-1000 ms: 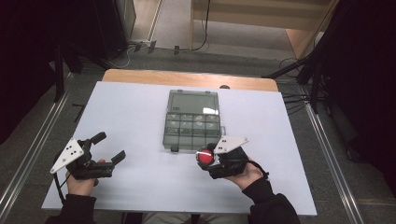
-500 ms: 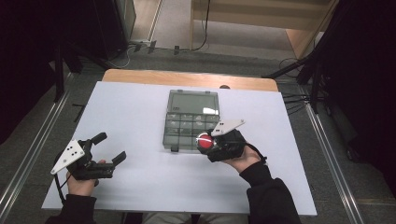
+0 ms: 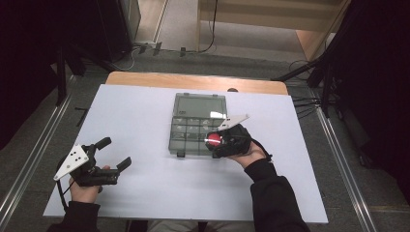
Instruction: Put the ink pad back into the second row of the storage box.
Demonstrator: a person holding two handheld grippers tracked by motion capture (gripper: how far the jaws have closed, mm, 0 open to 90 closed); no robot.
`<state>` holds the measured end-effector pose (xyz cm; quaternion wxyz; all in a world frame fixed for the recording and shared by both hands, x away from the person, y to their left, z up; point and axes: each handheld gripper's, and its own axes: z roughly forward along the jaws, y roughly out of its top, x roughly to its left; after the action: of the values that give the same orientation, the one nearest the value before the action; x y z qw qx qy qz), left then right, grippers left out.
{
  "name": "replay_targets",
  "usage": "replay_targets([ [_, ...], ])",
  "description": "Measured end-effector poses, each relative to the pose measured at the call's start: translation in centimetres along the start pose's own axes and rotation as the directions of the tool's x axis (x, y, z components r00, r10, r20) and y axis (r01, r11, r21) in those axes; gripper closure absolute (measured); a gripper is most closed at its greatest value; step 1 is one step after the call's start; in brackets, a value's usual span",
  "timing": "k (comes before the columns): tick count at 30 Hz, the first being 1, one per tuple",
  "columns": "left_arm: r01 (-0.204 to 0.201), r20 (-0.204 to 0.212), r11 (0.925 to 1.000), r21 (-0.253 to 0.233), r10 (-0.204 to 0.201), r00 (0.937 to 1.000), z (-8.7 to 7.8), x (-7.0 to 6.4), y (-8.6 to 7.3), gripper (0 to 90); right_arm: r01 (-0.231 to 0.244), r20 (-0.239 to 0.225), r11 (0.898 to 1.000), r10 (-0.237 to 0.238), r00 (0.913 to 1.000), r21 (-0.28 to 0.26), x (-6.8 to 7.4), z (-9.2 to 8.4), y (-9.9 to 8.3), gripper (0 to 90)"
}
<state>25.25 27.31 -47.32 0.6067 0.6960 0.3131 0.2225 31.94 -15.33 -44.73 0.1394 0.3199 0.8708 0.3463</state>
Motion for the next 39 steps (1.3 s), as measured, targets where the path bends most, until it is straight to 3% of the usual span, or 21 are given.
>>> replay_targets([
  [3, 0.002, 0.002, 1.0000, -0.001, -0.002, 1.0000, 0.0, 0.0, 0.0, 0.0, -0.022, 0.005, 1.000, 0.022, 0.9997, 0.011, -0.6, 0.7, -0.1, 30.7],
  [5, 0.002, 0.003, 1.0000, -0.002, -0.002, 1.0000, 0.0, 0.0, 0.0, 0.0, -0.016, 0.024, 0.999, 0.015, 0.9996, 0.034, -1.0, 1.4, -0.2, 30.7],
  [11, 0.005, 0.004, 1.0000, -0.007, -0.005, 1.0000, 0.0, 0.0, 0.0, 0.0, -0.019, 0.018, 0.997, 0.018, 0.9997, 0.074, -1.2, 2.2, -0.5, 29.5],
  [12, 0.005, 0.003, 1.0000, -0.007, -0.005, 1.0000, 0.0, 0.0, 0.0, 0.0, -0.016, 0.009, 0.997, 0.016, 0.9998, 0.080, -1.1, 2.4, -0.6, 19.6],
  [13, 0.004, 0.004, 1.0000, -0.006, -0.004, 1.0000, 0.0, 0.0, 0.0, 0.0, -0.010, 0.031, 0.996, 0.008, 0.9995, 0.086, -1.0, 2.4, -0.6, 11.2],
  [14, 0.005, 0.003, 1.0000, -0.007, -0.005, 1.0000, 0.0, 0.0, 0.0, 0.0, -0.006, 0.063, 0.996, 0.000, 0.9980, 0.087, -0.8, 2.3, -0.6, 8.4],
  [16, 0.006, 0.003, 1.0000, -0.008, -0.006, 1.0000, 0.0, 0.1, 0.0, 0.0, -0.018, 0.081, 0.998, 0.013, 0.9966, 0.068, -0.7, 2.0, -0.6, 0.0],
  [19, 0.006, 0.003, 0.9999, -0.008, -0.006, 1.0000, 0.0, 0.0, 0.0, 0.0, -0.030, 0.111, 0.999, 0.025, 0.9934, 0.039, -0.6, 1.3, -0.7, 0.0],
  [32, 0.007, 0.002, 0.9999, -0.008, -0.007, 1.0000, -0.1, 0.0, 0.0, 0.0, -0.091, 0.125, 0.992, 0.102, 0.9869, -0.093, -0.4, -1.6, -1.8, 0.0],
  [39, 0.006, 0.002, 1.0000, -0.006, -0.006, 1.0000, -0.1, 0.0, -0.1, 0.0, -0.140, 0.132, 0.986, 0.151, 0.9797, -0.085, -0.9, -2.2, -3.2, 0.0],
])
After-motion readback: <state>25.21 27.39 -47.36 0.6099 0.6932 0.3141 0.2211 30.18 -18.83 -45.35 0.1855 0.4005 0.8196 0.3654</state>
